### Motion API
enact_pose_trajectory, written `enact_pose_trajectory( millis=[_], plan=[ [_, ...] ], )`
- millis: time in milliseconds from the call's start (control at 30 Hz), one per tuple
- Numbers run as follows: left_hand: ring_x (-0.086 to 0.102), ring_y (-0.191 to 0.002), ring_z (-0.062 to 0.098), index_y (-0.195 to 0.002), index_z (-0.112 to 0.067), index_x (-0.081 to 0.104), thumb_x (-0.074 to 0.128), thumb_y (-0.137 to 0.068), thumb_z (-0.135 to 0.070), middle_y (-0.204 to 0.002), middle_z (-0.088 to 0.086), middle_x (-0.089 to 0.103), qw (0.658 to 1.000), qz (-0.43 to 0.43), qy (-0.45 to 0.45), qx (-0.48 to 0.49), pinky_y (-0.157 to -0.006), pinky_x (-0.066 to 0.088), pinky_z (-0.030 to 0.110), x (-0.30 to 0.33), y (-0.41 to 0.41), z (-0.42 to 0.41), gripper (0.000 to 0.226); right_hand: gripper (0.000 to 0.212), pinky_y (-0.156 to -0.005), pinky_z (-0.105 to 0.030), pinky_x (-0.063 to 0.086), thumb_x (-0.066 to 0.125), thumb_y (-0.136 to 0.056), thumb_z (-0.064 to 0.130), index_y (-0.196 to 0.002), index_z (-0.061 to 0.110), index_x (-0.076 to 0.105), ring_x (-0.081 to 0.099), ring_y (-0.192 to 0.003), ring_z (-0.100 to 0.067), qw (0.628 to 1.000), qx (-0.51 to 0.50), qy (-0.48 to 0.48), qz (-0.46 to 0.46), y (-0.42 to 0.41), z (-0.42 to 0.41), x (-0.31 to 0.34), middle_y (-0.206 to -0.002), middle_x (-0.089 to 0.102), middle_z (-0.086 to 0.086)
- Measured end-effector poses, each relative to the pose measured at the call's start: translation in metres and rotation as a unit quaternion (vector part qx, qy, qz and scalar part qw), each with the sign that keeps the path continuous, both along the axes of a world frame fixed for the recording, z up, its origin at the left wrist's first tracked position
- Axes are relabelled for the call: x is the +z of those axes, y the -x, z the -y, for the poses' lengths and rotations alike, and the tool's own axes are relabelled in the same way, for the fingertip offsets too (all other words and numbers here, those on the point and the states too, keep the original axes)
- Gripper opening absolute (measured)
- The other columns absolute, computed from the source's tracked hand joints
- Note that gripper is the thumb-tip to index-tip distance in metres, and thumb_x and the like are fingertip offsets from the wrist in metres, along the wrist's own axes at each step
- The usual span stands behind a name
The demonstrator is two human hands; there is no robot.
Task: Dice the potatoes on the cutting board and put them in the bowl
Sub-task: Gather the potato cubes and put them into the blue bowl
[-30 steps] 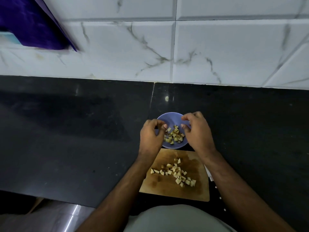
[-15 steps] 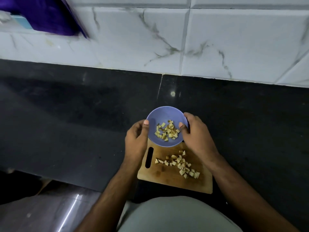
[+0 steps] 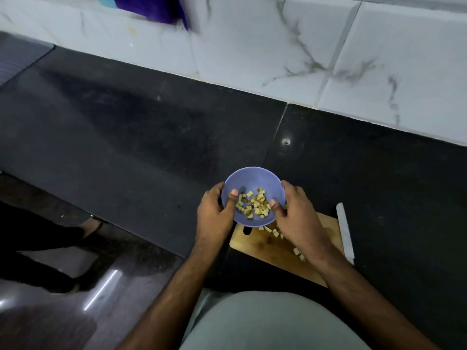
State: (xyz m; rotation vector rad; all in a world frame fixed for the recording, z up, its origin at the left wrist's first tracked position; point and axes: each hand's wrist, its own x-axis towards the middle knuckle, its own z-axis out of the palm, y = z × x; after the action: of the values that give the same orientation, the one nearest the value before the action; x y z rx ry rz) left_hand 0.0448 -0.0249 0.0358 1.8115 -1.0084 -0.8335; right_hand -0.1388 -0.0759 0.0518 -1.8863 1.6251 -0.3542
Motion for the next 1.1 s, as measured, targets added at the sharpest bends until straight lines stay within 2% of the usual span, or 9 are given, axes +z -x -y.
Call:
enact_pose_trajectory(
  millis=[100, 200, 433, 533, 700, 800, 933, 1000, 1100],
  plan=[
    [0.056, -0.119, 0.015, -0.13, -0.02, 0.06, 0.058, -0.099, -0.045, -0.129, -0.001, 0.057, 0.992, 0.12, 0.023, -0.032, -0.092, 0.047, 0.03, 0.006, 0.005, -0.005, 0.04, 0.056, -0.082, -0.022, 0.049, 0.054, -0.099, 0.037, -0.149, 0.019, 0.036, 0.054, -0.118, -0.014, 1.0, -0.005, 0.012, 0.016, 0.005, 0.001, 0.0, -0.137, 0.048, -0.002],
    [0.051, -0.118, 0.018, -0.129, -0.02, 0.06, 0.058, -0.097, -0.039, -0.13, -0.001, 0.053, 0.964, 0.226, 0.095, -0.099, -0.092, 0.043, 0.036, 0.019, 0.017, -0.011, 0.037, 0.049, -0.088, -0.026, 0.05, 0.054, -0.1, 0.034, -0.144, 0.019, 0.043, 0.055, -0.118, -0.014, 0.997, -0.027, 0.054, 0.037, 0.018, -0.005, -0.003, -0.136, 0.049, -0.002],
    [0.059, -0.111, 0.02, -0.12, -0.02, 0.064, 0.059, -0.099, -0.027, -0.118, -0.002, 0.059, 0.93, 0.212, 0.111, -0.279, -0.074, 0.054, 0.042, 0.012, 0.049, -0.022, 0.023, 0.028, -0.086, -0.035, 0.051, 0.057, -0.095, 0.027, -0.121, 0.02, 0.062, 0.058, -0.104, -0.018, 0.994, -0.006, 0.106, -0.021, 0.053, -0.026, -0.029, -0.119, 0.054, 0.001],
    [0.061, -0.097, 0.015, -0.111, -0.02, 0.068, 0.057, -0.1, -0.027, -0.108, -0.005, 0.061, 0.92, 0.197, 0.107, -0.321, -0.068, 0.053, 0.041, 0.007, 0.053, -0.026, 0.017, 0.038, -0.082, -0.042, 0.051, 0.053, -0.088, 0.036, -0.12, 0.017, 0.061, 0.057, -0.099, -0.022, 0.993, 0.063, 0.092, -0.046, 0.059, -0.034, -0.039, -0.116, 0.055, -0.001],
    [0.063, -0.105, 0.022, -0.121, -0.017, 0.067, 0.057, -0.099, -0.021, -0.122, 0.001, 0.064, 0.881, 0.251, 0.066, -0.395, -0.074, 0.053, 0.034, -0.002, 0.059, -0.035, 0.024, 0.033, -0.079, -0.042, 0.047, 0.064, -0.078, 0.027, -0.11, 0.022, 0.063, 0.053, -0.099, -0.024, 0.984, 0.126, 0.085, -0.089, 0.054, -0.043, -0.05, -0.117, 0.056, 0.001],
    [0.062, -0.112, 0.031, -0.129, -0.014, 0.061, 0.053, -0.099, -0.022, -0.136, 0.007, 0.058, 0.849, 0.308, 0.047, -0.428, -0.075, 0.057, 0.044, -0.013, 0.062, -0.046, 0.032, 0.028, -0.081, -0.037, 0.047, 0.066, -0.078, 0.027, -0.106, 0.024, 0.065, 0.053, -0.1, -0.021, 0.977, 0.154, 0.088, -0.117, 0.055, -0.045, -0.053, -0.115, 0.057, 0.003],
    [0.053, -0.129, 0.035, -0.14, -0.011, 0.052, 0.052, -0.096, -0.024, -0.146, 0.015, 0.05, 0.819, 0.384, 0.018, -0.425, -0.098, 0.051, 0.048, -0.038, 0.055, -0.05, 0.046, 0.01, -0.078, -0.034, 0.047, 0.059, -0.092, 0.032, -0.099, 0.027, 0.063, 0.051, -0.097, -0.017, 0.979, 0.145, 0.113, -0.086, 0.061, -0.046, -0.059, -0.107, 0.055, 0.008],
    [0.05, -0.135, 0.035, -0.145, -0.01, 0.049, 0.055, -0.094, -0.023, -0.148, 0.017, 0.05, 0.805, 0.425, 0.013, -0.414, -0.107, 0.046, 0.05, -0.049, 0.053, -0.052, 0.052, 0.011, -0.08, -0.033, 0.047, 0.058, -0.093, 0.036, -0.1, 0.028, 0.062, 0.05, -0.099, -0.015, 0.981, 0.135, 0.116, -0.083, 0.062, -0.047, -0.061, -0.107, 0.053, 0.009],
    [0.053, -0.131, 0.036, -0.146, -0.011, 0.047, 0.061, -0.089, -0.018, -0.144, 0.016, 0.054, 0.805, 0.438, 0.014, -0.401, -0.105, 0.049, 0.051, -0.054, 0.056, -0.056, 0.058, 0.025, -0.084, -0.033, 0.047, 0.057, -0.092, 0.043, -0.111, 0.027, 0.061, 0.048, -0.104, -0.016, 0.978, 0.134, 0.124, -0.102, 0.064, -0.051, -0.063, -0.115, 0.052, 0.008]
  ],
)
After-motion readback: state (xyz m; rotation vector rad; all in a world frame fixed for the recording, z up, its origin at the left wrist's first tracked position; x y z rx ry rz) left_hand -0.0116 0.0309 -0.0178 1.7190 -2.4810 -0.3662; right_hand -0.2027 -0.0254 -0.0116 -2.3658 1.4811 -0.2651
